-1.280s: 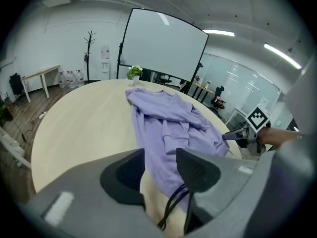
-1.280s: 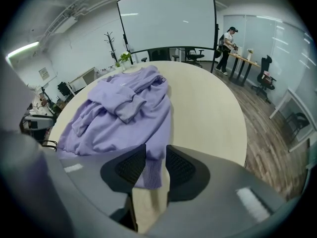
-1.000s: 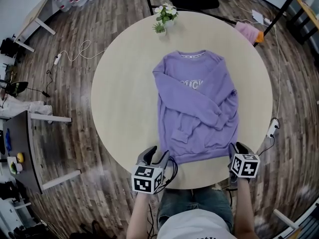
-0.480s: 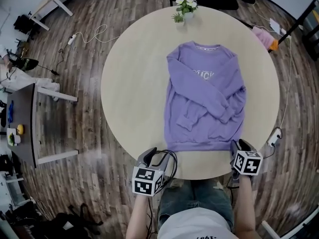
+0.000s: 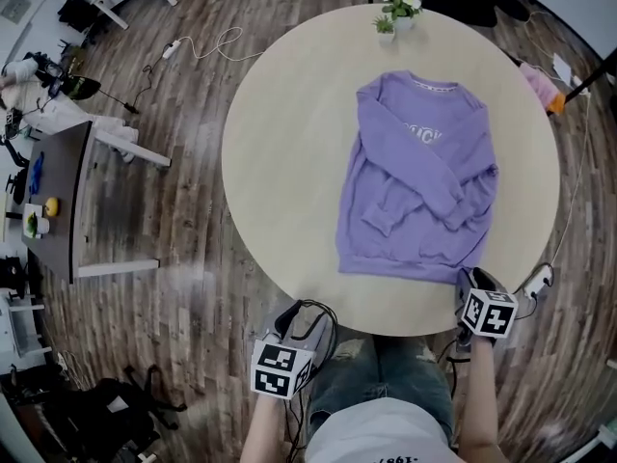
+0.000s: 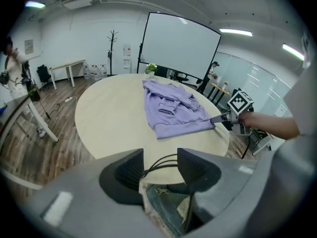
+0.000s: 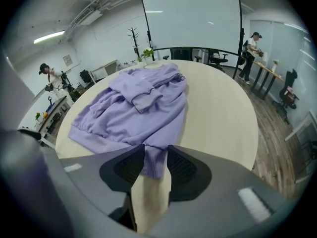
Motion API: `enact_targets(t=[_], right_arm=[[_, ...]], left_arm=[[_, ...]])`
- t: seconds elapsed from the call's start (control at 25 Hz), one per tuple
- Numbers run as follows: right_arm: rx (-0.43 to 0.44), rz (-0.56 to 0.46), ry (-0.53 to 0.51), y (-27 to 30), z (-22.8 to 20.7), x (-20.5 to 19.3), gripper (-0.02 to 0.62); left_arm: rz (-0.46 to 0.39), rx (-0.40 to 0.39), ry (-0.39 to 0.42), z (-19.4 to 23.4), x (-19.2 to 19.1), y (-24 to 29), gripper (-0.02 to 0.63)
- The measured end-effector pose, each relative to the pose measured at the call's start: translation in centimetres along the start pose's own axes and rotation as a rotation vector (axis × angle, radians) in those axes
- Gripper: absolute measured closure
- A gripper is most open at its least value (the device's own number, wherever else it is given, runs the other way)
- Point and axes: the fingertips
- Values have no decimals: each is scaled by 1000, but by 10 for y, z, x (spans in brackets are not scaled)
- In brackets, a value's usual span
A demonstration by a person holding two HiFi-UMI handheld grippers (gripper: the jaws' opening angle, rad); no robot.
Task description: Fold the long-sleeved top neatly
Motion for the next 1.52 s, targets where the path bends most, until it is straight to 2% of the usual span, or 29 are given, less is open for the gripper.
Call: enact_targets(t=[0.12,0.28,0.6,0.8,1.08,1.4,1.52], right_arm=[[1,-9,2,1,2,4,420],[4,-20,18,2,1,6,419],[-3,-19,64,0,-2,-2,419],[0,-8,85,0,-4,-8,419],[26,31,79,8,3,-18,434],[17,51,62,12,4,-21,463],[29,49,63,11,8,-23,516]], left_arm=[[-13,20,1,5,3,-1,395],[-11,44,55,11,24,27,395],[45,-26,72,8,54,85,395],[90,-49,45,8,55,102,395],[134,-42,42,13,50,115,399],[151,-36,62,12,50,116,426],[158,-57,89,5,49,117,461]])
Point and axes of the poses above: the fingertips, and each gripper's own axes: y forward along the fingers, z to its left, x out of its top, and after that the axes turned 9 degrees about z, right-handed
